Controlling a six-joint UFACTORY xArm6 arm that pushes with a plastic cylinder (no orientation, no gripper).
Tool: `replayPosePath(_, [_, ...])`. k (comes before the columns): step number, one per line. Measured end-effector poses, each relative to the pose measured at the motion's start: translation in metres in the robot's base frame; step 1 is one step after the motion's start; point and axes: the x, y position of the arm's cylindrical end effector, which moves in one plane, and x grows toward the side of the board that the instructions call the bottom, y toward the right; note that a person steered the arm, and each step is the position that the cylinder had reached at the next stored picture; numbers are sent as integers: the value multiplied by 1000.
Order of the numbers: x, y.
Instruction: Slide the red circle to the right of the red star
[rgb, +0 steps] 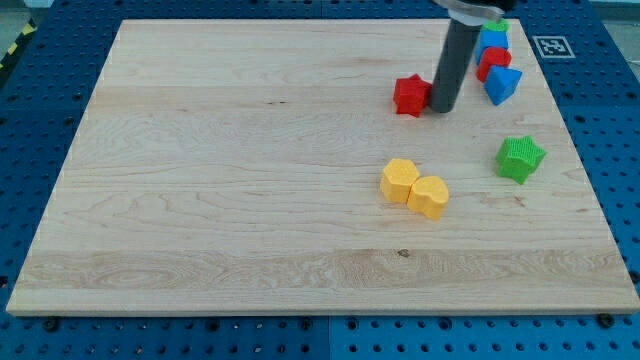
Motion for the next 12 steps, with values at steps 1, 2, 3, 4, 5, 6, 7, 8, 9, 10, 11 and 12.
replayPosePath(1, [-9,-36])
replayPosePath(2, [-12,-73])
replayPosePath(3, [-12,-73])
replayPosePath(4, [1,-21])
replayPosePath(5, [10,27])
replayPosePath(6, [21,74])
replayPosePath(7, [28,129])
replayPosePath(8, [17,162])
replayPosePath(9, [-32,168])
replayPosePath(10, [-62,158])
replayPosePath(11, [-62,158])
replayPosePath(12, [-83,157])
